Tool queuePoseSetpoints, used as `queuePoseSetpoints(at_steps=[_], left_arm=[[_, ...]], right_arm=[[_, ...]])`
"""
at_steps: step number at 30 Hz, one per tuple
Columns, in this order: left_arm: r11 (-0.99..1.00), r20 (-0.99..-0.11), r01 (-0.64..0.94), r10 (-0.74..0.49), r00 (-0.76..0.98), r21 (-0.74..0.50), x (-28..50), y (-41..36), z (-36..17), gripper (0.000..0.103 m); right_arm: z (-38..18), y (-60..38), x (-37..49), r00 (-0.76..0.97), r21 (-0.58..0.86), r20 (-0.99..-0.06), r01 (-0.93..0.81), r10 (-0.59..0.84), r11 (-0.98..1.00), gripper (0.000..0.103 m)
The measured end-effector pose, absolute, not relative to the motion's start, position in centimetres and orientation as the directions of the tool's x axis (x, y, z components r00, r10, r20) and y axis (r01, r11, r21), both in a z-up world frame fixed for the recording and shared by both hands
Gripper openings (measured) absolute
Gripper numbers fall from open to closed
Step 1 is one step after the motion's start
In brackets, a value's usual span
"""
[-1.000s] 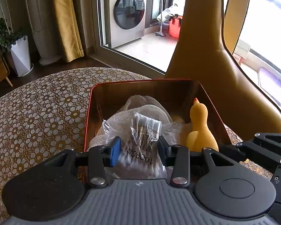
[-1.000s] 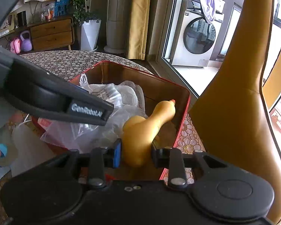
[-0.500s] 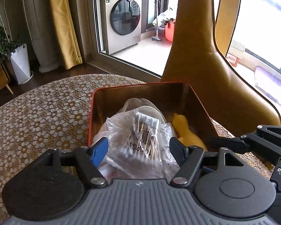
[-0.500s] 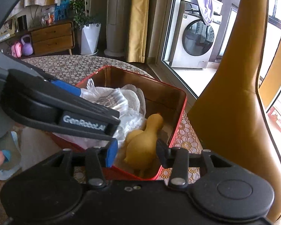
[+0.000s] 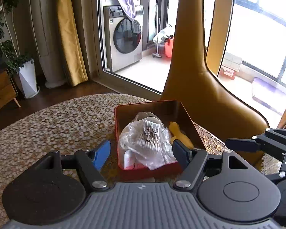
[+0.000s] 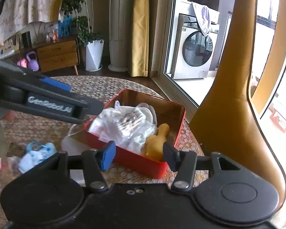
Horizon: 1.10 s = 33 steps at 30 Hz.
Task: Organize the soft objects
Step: 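Withdraw both open grippers from the box back over the table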
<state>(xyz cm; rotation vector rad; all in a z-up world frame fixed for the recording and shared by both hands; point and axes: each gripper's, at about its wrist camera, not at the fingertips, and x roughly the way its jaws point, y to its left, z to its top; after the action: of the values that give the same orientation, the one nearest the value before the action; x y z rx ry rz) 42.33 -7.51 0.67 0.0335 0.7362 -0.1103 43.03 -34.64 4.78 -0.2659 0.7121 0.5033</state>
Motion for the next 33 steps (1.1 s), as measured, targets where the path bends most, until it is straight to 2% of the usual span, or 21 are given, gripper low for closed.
queuePoseSetpoints(at_steps=[10, 24, 25, 27, 33], left_arm=[[0.99, -0.653, 0.136, -0.123, 0.747, -0.03, 35.4, -5.2, 3.9, 0.072], [0.993, -0.682, 0.117, -0.108, 0.723, -0.033, 28.3, 0.8, 4.1, 0.072], [0.993, -0.682, 0.112, -0.104, 0.724, -0.033, 27.9, 1.3, 4.1, 0.073], [0.995, -0.678, 0.096, -0.091, 0.729, -0.03, 27.0, 2.4, 3.9, 0.083], [0.996, -0.667, 0.072, -0.084, 0.74, -0.046, 24.7, 4.7, 3.0, 0.084]], right_arm=[[8.4, -34.5, 37.9, 0.656, 0.006, -0.642, -0.513, 0.397, 0.858, 0.063], [9.4, -32.0, 31.6, 0.597, 0.121, -0.62, -0.568, 0.509, 0.814, 0.073], [9.3, -31.7, 31.3, 0.591, 0.124, -0.622, -0.574, 0.514, 0.81, 0.074], [9.0, -31.2, 30.6, 0.58, 0.125, -0.626, -0.585, 0.522, 0.801, 0.077], [8.1, -30.2, 29.4, 0.559, 0.134, -0.641, -0.594, 0.527, 0.793, 0.082]])
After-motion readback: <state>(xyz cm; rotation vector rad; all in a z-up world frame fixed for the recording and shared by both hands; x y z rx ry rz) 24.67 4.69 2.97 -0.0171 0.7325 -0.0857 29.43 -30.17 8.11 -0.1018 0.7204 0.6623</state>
